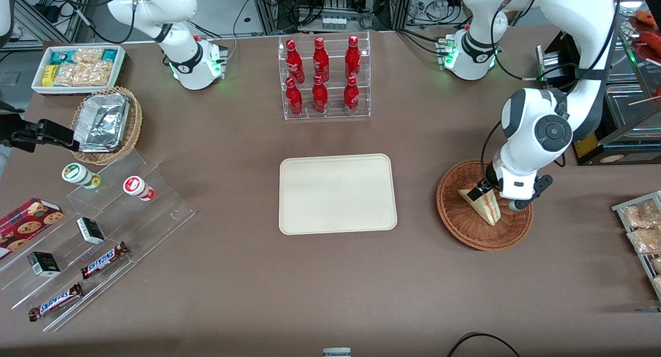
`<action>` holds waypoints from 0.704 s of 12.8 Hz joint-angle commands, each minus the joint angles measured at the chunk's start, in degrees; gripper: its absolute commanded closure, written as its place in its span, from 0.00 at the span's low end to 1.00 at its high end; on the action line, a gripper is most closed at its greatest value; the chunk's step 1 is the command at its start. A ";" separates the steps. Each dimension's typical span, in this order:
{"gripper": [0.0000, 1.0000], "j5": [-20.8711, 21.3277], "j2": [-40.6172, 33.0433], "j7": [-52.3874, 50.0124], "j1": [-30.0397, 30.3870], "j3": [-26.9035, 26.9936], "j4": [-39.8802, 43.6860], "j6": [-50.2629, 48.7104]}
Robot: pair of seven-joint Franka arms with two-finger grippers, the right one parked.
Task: Place sandwich from basket to tray
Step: 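Close the left gripper on the sandwich and lift it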
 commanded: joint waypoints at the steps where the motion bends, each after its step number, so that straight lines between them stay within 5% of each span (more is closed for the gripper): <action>1: 0.00 1.95 2.12 -1.53 0.04 0.40 -0.26 3.02; 7: 0.00 1.95 6.08 -1.88 0.13 1.10 -0.43 6.54; 8: 0.05 1.95 6.34 -1.88 0.13 1.19 -0.43 6.55; 9: 0.41 1.95 6.35 -1.88 0.13 1.19 -0.43 6.20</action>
